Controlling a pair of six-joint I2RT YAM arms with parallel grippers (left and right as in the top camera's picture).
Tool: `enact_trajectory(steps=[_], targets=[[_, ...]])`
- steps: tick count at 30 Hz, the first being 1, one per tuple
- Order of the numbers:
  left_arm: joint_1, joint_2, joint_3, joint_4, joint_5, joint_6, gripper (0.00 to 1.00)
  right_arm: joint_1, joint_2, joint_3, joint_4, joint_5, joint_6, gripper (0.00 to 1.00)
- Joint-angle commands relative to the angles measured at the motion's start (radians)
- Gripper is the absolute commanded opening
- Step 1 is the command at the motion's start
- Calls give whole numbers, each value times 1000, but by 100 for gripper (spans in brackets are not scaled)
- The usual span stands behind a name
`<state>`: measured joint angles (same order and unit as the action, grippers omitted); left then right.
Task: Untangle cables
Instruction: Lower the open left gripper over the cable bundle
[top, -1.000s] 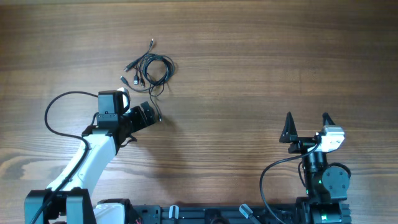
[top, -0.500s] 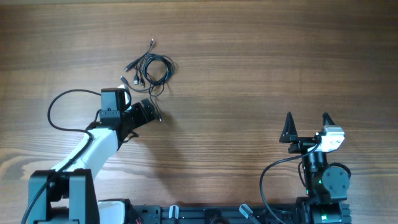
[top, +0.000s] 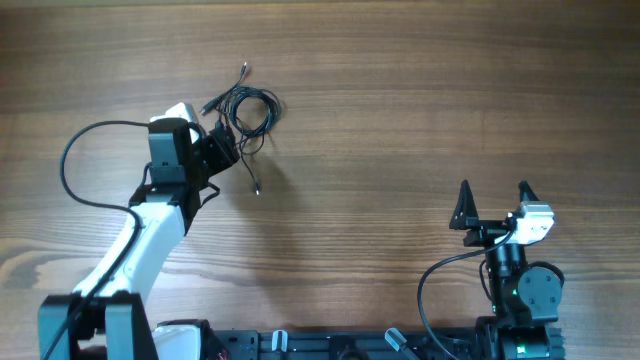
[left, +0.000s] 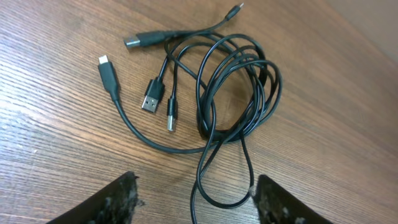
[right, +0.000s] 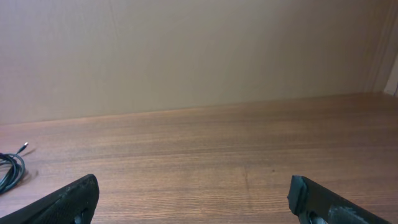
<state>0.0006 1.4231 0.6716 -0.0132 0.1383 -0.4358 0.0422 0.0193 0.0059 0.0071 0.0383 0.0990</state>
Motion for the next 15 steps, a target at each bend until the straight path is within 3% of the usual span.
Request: enact_trajectory(steps=[1, 4, 5, 7, 8, 9, 14, 15], targets=[[-10, 98, 2, 17, -9, -26, 64, -6, -9, -1, 5, 12, -18, 100], [-48, 204, 2, 125, -9, -25, 65, -6, -9, -1, 5, 12, -18, 100], [-61, 224, 2, 166, -9, -25, 70, -6, -9, -1, 5, 12, -18, 100], [-83, 248, 2, 205, -10, -26, 68, -6, -9, -1, 5, 12, -18, 100], [-93, 259, 2, 204, -10, -25, 50, -6, -9, -1, 5, 12, -18, 100], [-106, 270, 2, 180, -14, -26, 4, -6, -9, -1, 5, 12, -18, 99], [-117, 280, 2, 85, -34, -26, 5, -6, -9, -1, 5, 12, -18, 100], [-117, 277, 2, 65, -25, -26, 12, -6, -9, -1, 5, 12, -19, 100]])
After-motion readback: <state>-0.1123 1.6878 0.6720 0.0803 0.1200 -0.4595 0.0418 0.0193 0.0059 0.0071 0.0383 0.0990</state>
